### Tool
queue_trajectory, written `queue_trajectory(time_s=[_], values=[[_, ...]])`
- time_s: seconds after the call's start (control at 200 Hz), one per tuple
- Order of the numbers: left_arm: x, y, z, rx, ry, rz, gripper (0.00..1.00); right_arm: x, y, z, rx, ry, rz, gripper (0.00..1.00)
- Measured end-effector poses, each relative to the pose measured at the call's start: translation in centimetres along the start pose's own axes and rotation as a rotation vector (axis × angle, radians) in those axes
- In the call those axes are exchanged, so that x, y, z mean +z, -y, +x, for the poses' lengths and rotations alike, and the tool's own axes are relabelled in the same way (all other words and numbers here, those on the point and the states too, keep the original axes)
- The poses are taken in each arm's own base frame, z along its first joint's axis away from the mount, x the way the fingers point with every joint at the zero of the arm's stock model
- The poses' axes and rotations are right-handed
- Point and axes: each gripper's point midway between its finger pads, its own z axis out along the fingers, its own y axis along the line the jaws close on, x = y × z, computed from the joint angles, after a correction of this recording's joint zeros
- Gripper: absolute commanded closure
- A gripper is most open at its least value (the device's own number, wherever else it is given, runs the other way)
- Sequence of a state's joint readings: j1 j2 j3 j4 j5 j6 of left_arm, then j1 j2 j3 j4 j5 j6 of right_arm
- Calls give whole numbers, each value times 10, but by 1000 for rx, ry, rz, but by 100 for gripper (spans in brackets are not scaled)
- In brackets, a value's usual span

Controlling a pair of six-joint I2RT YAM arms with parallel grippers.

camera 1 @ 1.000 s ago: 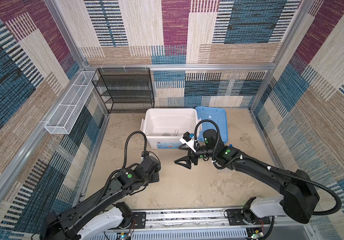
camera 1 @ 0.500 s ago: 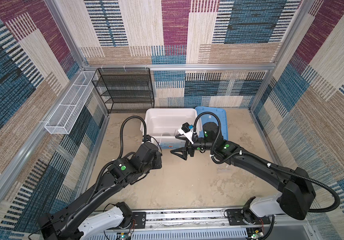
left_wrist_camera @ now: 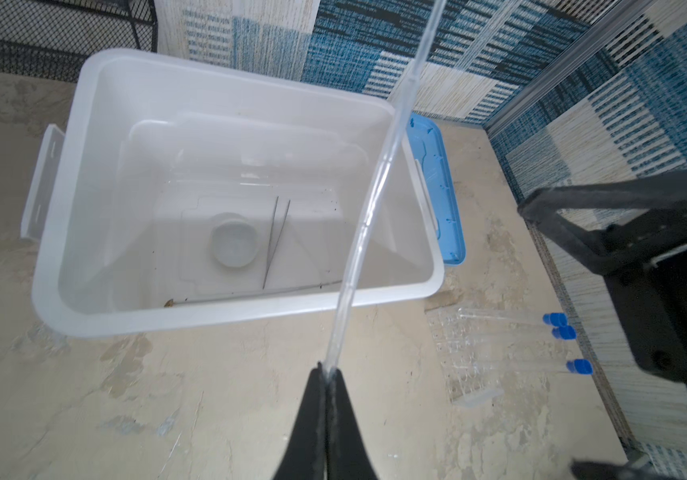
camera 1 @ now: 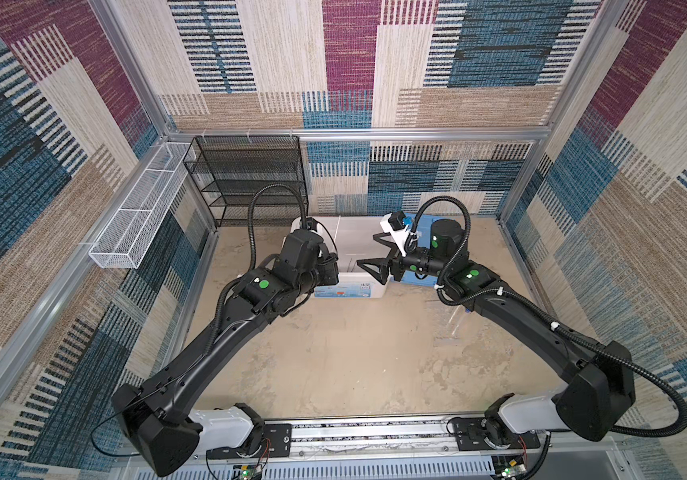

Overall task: Organize the chemistry lab equipment
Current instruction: 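Lower the pipette into the white bin and open the left gripper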

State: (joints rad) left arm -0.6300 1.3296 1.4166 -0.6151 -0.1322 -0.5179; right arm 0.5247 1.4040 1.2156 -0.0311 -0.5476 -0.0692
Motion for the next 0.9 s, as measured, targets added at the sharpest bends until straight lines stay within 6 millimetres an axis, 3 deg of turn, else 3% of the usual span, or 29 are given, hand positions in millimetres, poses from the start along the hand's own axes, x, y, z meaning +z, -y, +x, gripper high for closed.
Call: queue_trajectory(time_s=[0.21,0.361,0.576,0.681,0.896], values=[[32,15,-24,-11,-10,40,100,-7,47,-1,58,-23,137,1],[62,25,-26,-9,-56,64,100,-8,79,13,115,-73,220,1],[123,35,-28,-23,-127,101,100,-6,114,34,197,-128,277,1],[148,43,-22,-44,-162,130,100,-6,121,45,222,-155,290,0],[184,43,11,-126,-245,150,100,-12,132,56,239,-173,328,0]])
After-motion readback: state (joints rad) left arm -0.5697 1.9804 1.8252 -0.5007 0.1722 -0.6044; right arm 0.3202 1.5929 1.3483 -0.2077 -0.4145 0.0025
